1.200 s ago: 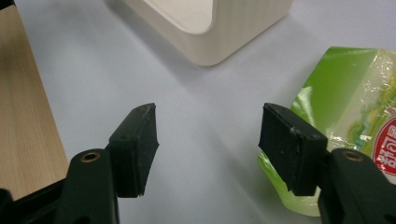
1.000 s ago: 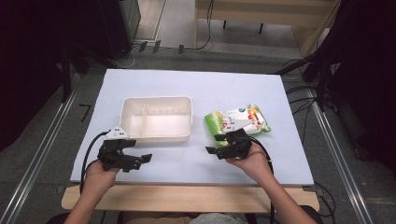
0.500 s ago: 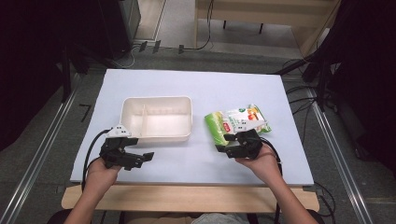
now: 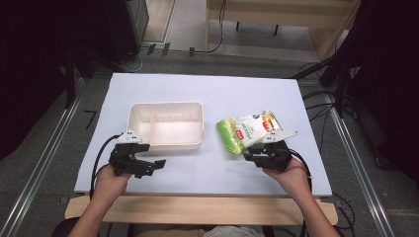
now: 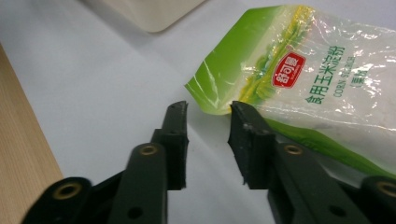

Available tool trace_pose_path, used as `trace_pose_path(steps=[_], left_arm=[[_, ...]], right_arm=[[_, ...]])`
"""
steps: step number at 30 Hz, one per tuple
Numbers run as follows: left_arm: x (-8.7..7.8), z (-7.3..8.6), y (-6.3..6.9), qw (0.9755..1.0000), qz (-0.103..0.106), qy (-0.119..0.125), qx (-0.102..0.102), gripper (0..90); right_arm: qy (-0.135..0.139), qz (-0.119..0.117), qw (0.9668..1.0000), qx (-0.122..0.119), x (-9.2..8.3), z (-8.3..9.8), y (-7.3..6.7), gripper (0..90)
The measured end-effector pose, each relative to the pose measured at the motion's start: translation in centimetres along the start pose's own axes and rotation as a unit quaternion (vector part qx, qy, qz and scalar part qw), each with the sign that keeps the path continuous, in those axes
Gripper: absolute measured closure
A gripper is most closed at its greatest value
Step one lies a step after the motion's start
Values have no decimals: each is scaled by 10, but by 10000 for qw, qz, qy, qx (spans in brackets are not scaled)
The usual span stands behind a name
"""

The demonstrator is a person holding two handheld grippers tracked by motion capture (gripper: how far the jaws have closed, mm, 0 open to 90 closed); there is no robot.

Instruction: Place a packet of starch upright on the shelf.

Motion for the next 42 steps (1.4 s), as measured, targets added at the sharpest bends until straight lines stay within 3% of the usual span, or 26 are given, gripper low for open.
trace_pose_path(steps=[3, 5, 11, 23, 31, 36, 42], left_arm=[[2, -1, 0, 10000, 13, -4, 11, 147], [3, -2, 1, 10000, 37, -12, -1, 146], [4, -2, 1, 10000, 43, -23, 16, 147], [5, 0, 1, 10000, 0, -74, 19, 147], [2, 2, 0, 10000, -12, -46, 17, 147], [-1, 6, 1, 10000, -31, -37, -10, 147], [-5, 9, 1, 9999, -74, -3, -86, 147]], right_arm=[[-148, -9, 9998, 137, 3, 5, 5, 871], [-234, -42, 9996, 168, 7, 9, 8, 900], [-614, 94, 9976, 304, 25, 19, 21, 900], [-848, 435, 9954, -15, 56, 11, 27, 900], [-932, 415, 9946, 164, 75, -5, 32, 900], [-911, 476, 9946, 132, 88, -18, 35, 900], [-1010, 271, 9943, 199, 92, -27, 37, 900]])
Point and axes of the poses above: each handheld gripper's, and its own axes: x roughly forward along the jaws, z roughly out of its underside, y roughly to its right, the point moved 8 cm from there along x, roughly forward along the jaws, and after that the axes turned 14 degrees about z, right-handed, at the moved point
